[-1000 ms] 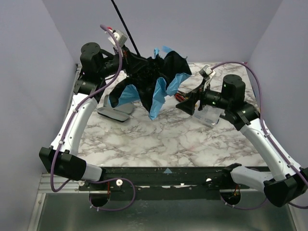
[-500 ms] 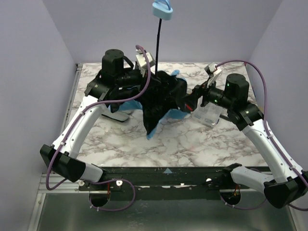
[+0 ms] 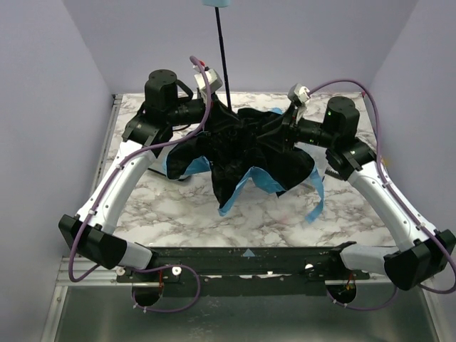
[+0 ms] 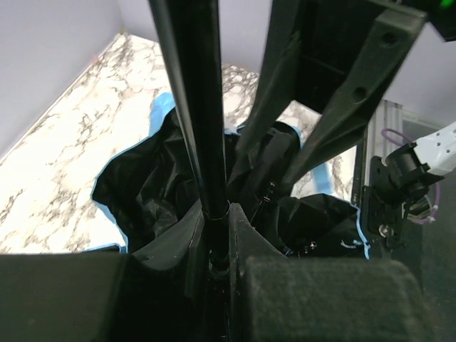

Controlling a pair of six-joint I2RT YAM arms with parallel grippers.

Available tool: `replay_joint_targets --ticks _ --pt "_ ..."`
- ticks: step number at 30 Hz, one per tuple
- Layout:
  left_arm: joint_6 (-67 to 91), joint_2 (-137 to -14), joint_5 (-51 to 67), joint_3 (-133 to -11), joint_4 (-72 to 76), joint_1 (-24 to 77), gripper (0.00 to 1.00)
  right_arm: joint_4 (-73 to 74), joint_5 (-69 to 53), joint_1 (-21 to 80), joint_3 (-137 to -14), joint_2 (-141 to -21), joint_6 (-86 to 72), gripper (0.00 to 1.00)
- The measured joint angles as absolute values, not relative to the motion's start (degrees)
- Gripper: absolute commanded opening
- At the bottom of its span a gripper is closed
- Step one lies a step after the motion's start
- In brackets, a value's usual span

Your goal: Open the umbrella

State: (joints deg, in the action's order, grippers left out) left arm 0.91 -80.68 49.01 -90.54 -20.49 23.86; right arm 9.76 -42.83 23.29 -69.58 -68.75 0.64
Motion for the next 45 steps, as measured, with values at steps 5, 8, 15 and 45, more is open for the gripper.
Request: replay_joint_targets --ticks 5,8,15,45 --pt "2.31 -80.68 50.33 -91.11 -19.49 24.01 0.00 5.08 -45.56 24.10 -72.10 -73.52 0.51 0.46" --pt "2.96 -80.66 50.92 -91.35 -19.38 24.01 0.00 4.82 -47.13 25.69 -73.38 -75.37 2.39 0.51" --pt "4.62 -80.64 51.94 -92.27 -19.27 23.62 0.00 15.31 -49.39 29.36 -74.63 -76.75 14.04 0.74" --pt "4.36 -79.48 56.16 -94.24 -19.40 18.90 0.00 15.88 -43.00 30.04 -81.76 -71.68 7.07 0.71"
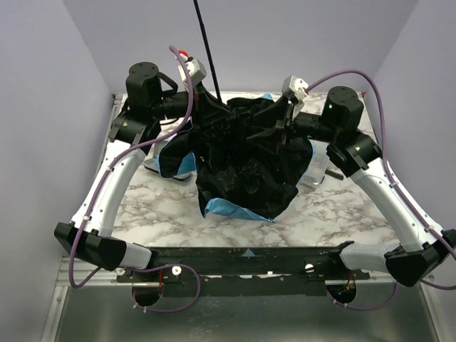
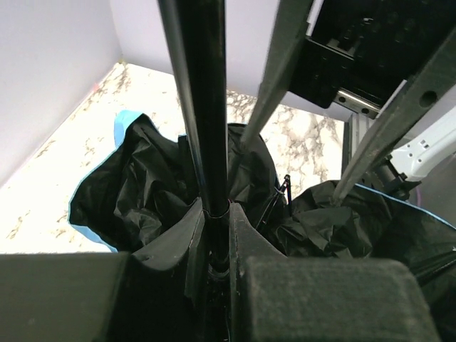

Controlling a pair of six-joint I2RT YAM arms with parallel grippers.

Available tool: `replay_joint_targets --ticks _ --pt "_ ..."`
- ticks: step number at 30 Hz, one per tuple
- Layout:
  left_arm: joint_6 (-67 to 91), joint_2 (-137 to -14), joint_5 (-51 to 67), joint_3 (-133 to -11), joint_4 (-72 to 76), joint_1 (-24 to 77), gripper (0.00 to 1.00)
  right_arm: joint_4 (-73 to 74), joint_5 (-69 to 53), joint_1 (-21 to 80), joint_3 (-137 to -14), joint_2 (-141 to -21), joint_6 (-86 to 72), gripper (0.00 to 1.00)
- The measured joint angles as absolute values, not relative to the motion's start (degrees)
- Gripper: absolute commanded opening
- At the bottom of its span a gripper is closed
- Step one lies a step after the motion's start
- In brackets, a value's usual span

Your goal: Open the umbrella

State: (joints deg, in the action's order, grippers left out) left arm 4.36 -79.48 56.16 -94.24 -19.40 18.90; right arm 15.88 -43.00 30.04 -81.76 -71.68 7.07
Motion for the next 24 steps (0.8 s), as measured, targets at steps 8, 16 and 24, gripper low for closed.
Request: replay_joint_targets --ticks 8,16,24 --pt "7.27 -79.15 56.86 -92.82 -18.04 21.71 0.00 1.69 -44.47 30.61 -81.45 -76.79 -3.75 0.55" --pt "10.79 -79.05 57.23 -92.40 -15.20 22.15 0.00 -1.98 -45.17 34.15 -80.23 -79.33 -4.91 0.32" --pt "11.79 -78.81 57.28 -91.72 -16.56 22.26 0.00 -4.03 -45.54 35.20 -76.14 -79.15 -0.67 0.21"
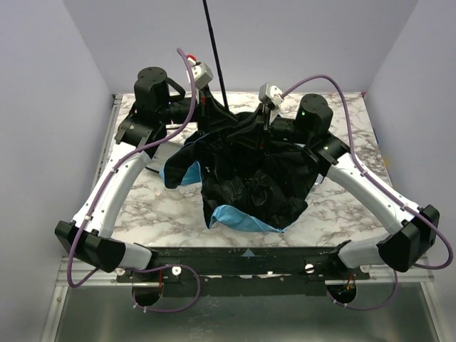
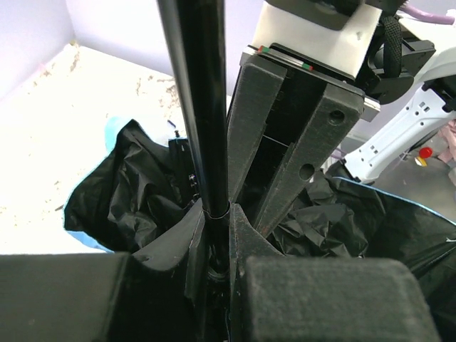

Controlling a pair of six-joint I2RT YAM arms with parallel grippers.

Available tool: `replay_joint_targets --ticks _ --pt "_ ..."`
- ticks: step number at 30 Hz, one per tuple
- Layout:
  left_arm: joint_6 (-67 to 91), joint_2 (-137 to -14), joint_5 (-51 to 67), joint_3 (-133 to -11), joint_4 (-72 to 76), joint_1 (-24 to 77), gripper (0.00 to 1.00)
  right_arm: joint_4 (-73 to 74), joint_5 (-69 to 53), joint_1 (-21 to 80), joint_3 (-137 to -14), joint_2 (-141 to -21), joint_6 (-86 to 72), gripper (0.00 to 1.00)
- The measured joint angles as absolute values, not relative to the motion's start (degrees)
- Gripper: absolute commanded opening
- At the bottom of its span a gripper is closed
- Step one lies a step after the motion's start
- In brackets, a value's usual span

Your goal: Open the umbrella

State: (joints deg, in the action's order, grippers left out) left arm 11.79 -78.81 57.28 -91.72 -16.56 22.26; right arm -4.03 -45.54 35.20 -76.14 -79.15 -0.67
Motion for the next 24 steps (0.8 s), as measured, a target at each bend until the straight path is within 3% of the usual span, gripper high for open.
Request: replay_joint_targets --ticks 2,5,8,12,17,21,24 --pt "11.46 -78.85 57.25 -91.46 -18.17 22.26 0.00 -4.29 -45.54 35.22 -74.61 -78.56 0.78 0.20" --pt "10.61 -78.87 57.19 -91.44 -19.90 22.52 0.00 -4.25 -45.54 35.31 -73.03 -77.78 2.11 0.00" --pt "9.54 -78.87 57.23 -91.44 -20.67 22.65 0.01 -4.25 -45.54 35.33 -72.77 -77.56 2.61 0.00" --pt "9.52 -78.87 57.10 -91.33 -20.56 22.65 0.22 -4.19 -45.47 35.31 -72.77 -77.45 2.66 0.00" --pt "13.32 -78.24 54.59 -91.24 -15.22 22.70 0.30 -1.87 -45.52 35.24 -70.24 -76.53 2.59 0.00" --pt "17.17 -76.64 53.01 -92.66 -9.06 22.44 0.00 2.39 -45.54 35.27 -67.75 -77.58 2.61 0.00" --pt "19.73 -76.18 52.66 -93.32 -6.37 22.31 0.00 2.83 -46.35 35.29 -67.46 -77.89 3.27 0.00"
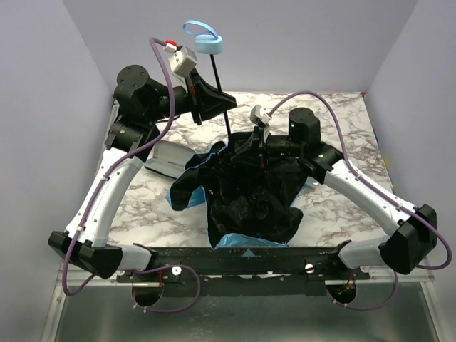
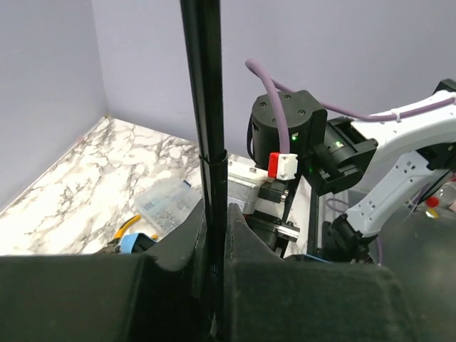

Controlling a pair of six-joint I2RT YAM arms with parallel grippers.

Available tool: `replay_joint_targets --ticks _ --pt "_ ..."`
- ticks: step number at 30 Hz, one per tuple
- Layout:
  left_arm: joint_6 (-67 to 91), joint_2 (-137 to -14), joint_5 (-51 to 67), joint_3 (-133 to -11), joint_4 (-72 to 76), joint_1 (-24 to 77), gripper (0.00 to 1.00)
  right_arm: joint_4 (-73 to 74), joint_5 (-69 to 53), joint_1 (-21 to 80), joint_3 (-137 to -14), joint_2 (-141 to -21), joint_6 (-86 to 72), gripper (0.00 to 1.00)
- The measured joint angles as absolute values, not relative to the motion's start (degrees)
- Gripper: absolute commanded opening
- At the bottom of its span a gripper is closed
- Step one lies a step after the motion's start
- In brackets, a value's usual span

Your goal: Open the umbrella

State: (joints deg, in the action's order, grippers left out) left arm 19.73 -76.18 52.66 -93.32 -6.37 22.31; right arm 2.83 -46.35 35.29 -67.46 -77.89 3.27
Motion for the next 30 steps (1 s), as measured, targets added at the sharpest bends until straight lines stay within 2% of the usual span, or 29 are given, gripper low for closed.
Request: replay_joint_targets --ticks 1,2,4,7,10,12,16,17,18,20,21,22,23,24,26,30 --pt "20.67 -76.20 52.60 -93.32 -5.69 22.22 0.00 2.83 -46.37 35.46 -67.46 -77.56 3.42 0.04" --pt "20.93 -76.25 52.60 -93.32 -5.50 22.17 0.00 2.81 -46.37 35.53 -67.46 -77.47 3.49 0.19" --pt "22.04 -76.29 52.62 -93.32 -5.08 22.06 0.00 2.68 -46.37 35.53 -67.59 -77.47 2.96 0.40" --pt "23.11 -76.53 52.77 -93.32 -4.23 22.13 0.00 1.13 -46.04 35.53 -68.38 -77.73 0.16 0.48" --pt "24.18 -76.62 53.15 -93.32 -3.84 22.26 0.00 -2.04 -45.82 35.53 -70.52 -78.56 -2.70 0.49" --pt "24.47 -76.62 53.23 -93.32 -3.73 22.37 0.00 -3.88 -45.71 35.53 -72.27 -79.35 -4.10 0.43" --pt "24.03 -76.73 52.82 -93.32 -2.79 22.63 0.00 -5.72 -46.39 35.94 -75.18 -81.17 -5.04 0.02" --pt "23.83 -76.79 52.71 -93.32 -2.66 22.57 0.00 -5.69 -46.57 36.23 -75.66 -81.52 -4.95 0.00" --pt "23.81 -76.86 52.29 -93.32 -2.61 22.57 0.04 -5.72 -46.65 36.40 -75.81 -81.69 -4.10 0.00" --pt "23.88 -76.95 51.72 -93.32 -3.25 22.48 0.34 -5.41 -46.83 36.45 -75.81 -81.73 -3.42 0.00" --pt "23.70 -76.95 51.55 -93.32 -3.73 22.44 0.53 -5.08 -46.81 36.42 -75.81 -81.73 -3.27 0.00" --pt "23.27 -76.95 51.44 -93.32 -4.16 22.28 0.66 -4.89 -46.72 36.42 -75.81 -81.73 -3.11 0.00" --pt "23.66 -76.95 51.64 -93.30 -4.38 21.82 0.72 -4.60 -46.09 36.42 -75.81 -81.73 -3.11 0.00" --pt "24.08 -76.77 52.16 -92.90 -4.27 21.15 0.84 -4.36 -45.56 36.42 -75.81 -81.73 -3.16 0.00" --pt "24.21 -75.00 53.36 -89.65 -2.24 18.87 0.87 -3.95 -44.16 36.40 -75.79 -81.71 -3.27 0.00" --pt "21.98 -67.64 53.08 -77.58 -0.97 13.28 0.85 -3.55 -41.98 36.36 -75.59 -81.28 -3.49 0.00"
